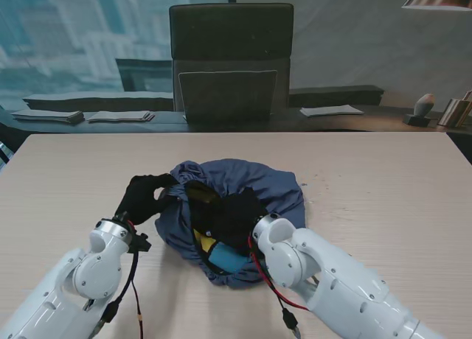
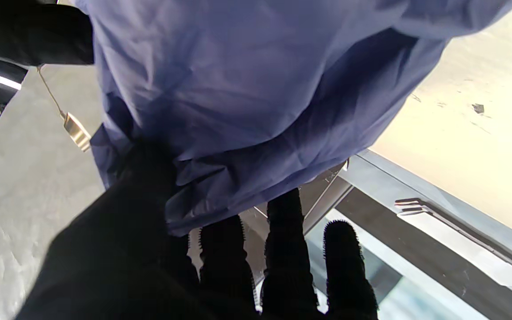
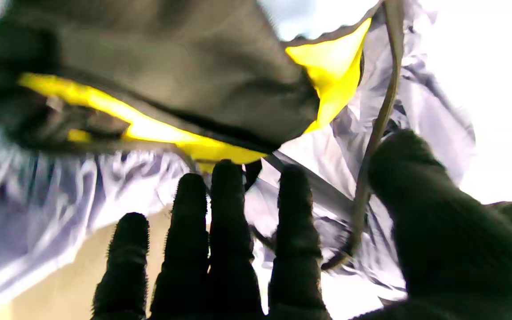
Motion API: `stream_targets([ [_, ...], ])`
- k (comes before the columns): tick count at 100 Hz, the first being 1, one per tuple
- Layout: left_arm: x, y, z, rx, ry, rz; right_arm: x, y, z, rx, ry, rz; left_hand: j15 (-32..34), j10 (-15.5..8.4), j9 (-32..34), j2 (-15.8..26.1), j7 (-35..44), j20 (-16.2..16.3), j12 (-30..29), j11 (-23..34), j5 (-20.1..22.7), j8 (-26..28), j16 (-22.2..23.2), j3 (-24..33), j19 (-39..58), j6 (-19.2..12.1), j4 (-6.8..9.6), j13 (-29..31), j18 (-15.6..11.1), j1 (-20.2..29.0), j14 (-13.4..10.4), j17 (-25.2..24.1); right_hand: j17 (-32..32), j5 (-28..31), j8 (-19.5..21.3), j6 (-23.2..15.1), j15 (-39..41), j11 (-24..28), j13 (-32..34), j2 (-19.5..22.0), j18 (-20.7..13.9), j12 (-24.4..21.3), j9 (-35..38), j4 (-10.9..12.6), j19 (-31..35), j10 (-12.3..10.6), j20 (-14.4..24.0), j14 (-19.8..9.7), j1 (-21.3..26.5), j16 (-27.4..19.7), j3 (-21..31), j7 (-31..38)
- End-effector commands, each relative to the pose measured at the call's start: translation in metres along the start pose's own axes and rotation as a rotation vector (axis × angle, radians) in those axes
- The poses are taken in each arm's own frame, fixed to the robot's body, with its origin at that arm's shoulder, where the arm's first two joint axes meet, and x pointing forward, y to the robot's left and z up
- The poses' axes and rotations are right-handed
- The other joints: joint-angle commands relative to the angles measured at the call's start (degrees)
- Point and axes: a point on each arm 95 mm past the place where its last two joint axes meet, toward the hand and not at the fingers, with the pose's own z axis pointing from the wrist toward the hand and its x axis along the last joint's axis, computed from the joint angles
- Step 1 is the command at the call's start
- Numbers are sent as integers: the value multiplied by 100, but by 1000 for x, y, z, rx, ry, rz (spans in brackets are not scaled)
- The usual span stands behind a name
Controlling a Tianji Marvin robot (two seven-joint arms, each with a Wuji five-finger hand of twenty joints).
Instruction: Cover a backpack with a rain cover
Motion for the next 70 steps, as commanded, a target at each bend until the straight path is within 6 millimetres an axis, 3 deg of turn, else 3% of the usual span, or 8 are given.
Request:
stream_targets([
  [1, 6, -1, -5, 17, 11, -47, -12, 5, -15, 21, 16, -29, 162, -36, 50, 302, 467, 126, 10, 29, 337, 267, 142, 146, 230, -725, 120, 131, 15, 379, -7, -27, -98, 670, 8, -34, 37, -141, 227, -64, -34, -106, 653, 149, 31, -130, -14, -149, -167, -16, 501, 143],
  [6, 7, -3, -7, 33, 14, -45, -20, 8, -26, 66, 47, -74, 168, -23, 57, 310, 462, 132, 7, 35, 338, 254, 142, 150, 242, -714, 116, 155, 22, 369, 4, -5, -114, 1268, -139, 0, 1, -315, 335, -165, 32, -195, 1131, -123, -56, -175, -122, -112, -135, -37, 583, 148],
  [15, 9, -6, -9, 59, 17, -67, -36, 9, -40, 165, 105, -210, 169, 0, 76, 275, 470, 139, -3, 40, 355, 241, 140, 177, 254, -690, 118, 179, 33, 388, 20, 16, -118, 1277, -275, -284, -123, -524, 420, -88, 79, -278, 1289, -321, -226, -500, -259, -307, -190, -99, 599, 133],
  [21, 9, -7, -10, 65, 18, -76, -48, 9, -43, 217, 125, -300, 163, 0, 63, 286, 469, 137, -6, 33, 352, 233, 137, 187, 245, -684, 114, 168, 43, 374, 21, 1, -121, 1140, -324, -463, -245, -700, 496, 68, 83, -340, 1277, -226, -76, -704, -244, -466, -394, -159, 653, -9],
  [27, 8, -7, -10, 68, 19, -70, -56, 6, -43, 257, 119, -323, 169, -14, 79, 278, 470, 139, -10, 37, 359, 229, 138, 189, 250, -701, 111, 193, 51, 362, 16, 19, -121, 957, -227, -440, -403, -902, 365, 74, 47, -392, 1132, 85, -230, -840, -477, -577, -464, -220, 783, -316],
  [43, 8, -8, -10, 70, 25, -68, -72, -1, -38, 380, 76, -310, 164, -23, 82, 269, 467, 139, -16, 29, 358, 222, 134, 218, 242, -709, 108, 209, 60, 354, 5, 20, -230, -739, -255, -504, -967, -1411, -676, -278, -115, -524, -389, 231, -1608, -1371, -1026, -923, -334, -470, 1141, -904],
  [56, 5, -10, -11, 85, 24, -52, -81, 1, -39, 516, 52, -412, 172, -18, 81, 271, 465, 145, -16, 30, 354, 219, 136, 229, 254, -710, 102, 236, 70, 337, 13, 49, -330, -852, -212, -405, -1081, -904, -876, -554, -71, -320, -471, 139, -2290, -1096, -685, -915, -311, -492, 806, -594],
  [70, 1, -13, -14, 109, 6, -56, -89, 7, -45, 573, 53, -559, 171, 14, 74, 258, 486, 147, -1, 43, 349, 222, 136, 252, 251, -658, 105, 227, 75, 364, 26, 38, -273, -23, 62, -537, -823, -73, -285, -558, 42, -18, 572, 91, -2416, -662, -310, -819, -371, -384, 811, -246],
])
